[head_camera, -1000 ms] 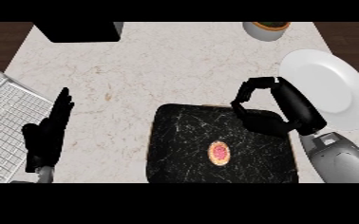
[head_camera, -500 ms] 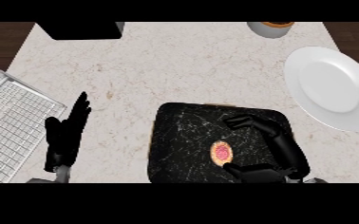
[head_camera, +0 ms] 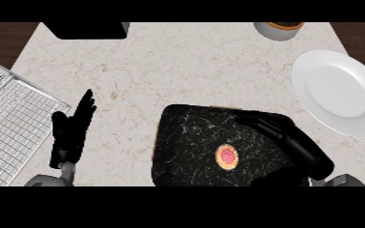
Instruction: Pick the cupcake from the tray and place it in the plate
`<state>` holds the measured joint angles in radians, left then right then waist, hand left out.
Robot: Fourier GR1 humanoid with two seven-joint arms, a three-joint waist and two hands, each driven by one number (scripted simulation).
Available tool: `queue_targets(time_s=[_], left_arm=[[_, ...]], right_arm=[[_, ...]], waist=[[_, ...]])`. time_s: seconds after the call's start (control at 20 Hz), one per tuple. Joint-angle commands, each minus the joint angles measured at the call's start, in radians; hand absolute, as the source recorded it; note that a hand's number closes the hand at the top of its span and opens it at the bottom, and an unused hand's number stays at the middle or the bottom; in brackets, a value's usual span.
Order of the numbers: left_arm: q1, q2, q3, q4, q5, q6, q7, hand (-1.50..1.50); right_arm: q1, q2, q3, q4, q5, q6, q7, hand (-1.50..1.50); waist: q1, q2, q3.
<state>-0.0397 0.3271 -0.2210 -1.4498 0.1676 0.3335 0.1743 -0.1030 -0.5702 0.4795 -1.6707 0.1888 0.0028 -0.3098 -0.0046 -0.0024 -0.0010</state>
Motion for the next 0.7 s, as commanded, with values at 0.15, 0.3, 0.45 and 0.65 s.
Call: queue_targets(time_s=[0.15,0.3,0.45,0.65], left_arm=[[-0.064,0.005,0.042,0.036,0.016,-0.027,0.041,0.00],[-0.072,-0.027,-0.005,0.012,-0.037,0.012,0.047,0.00],[-0.059,-0.017,0.021,0.032,-0.029,-0.010,0.043,0.00],[-0.013,-0.024,0.011,-0.053,-0.047,-0.017,0.081,0.00]], right_arm=[[-0.060,-0.115,0.062,-0.143,0.151,0.134,0.263,-1.50],[-0.188,-0.085,0.100,-0.139,0.130,0.284,0.445,-1.50],[-0.213,-0.087,0.078,-0.127,0.083,0.396,0.485,-1.50],[-0.216,0.003,0.099,-0.096,0.144,0.444,0.558,-1.50]], waist=[[-0.004,0.000,-0.001],[0.012,0.002,-0.001],[0.011,0.003,0.000],[0.011,0.002,0.001]])
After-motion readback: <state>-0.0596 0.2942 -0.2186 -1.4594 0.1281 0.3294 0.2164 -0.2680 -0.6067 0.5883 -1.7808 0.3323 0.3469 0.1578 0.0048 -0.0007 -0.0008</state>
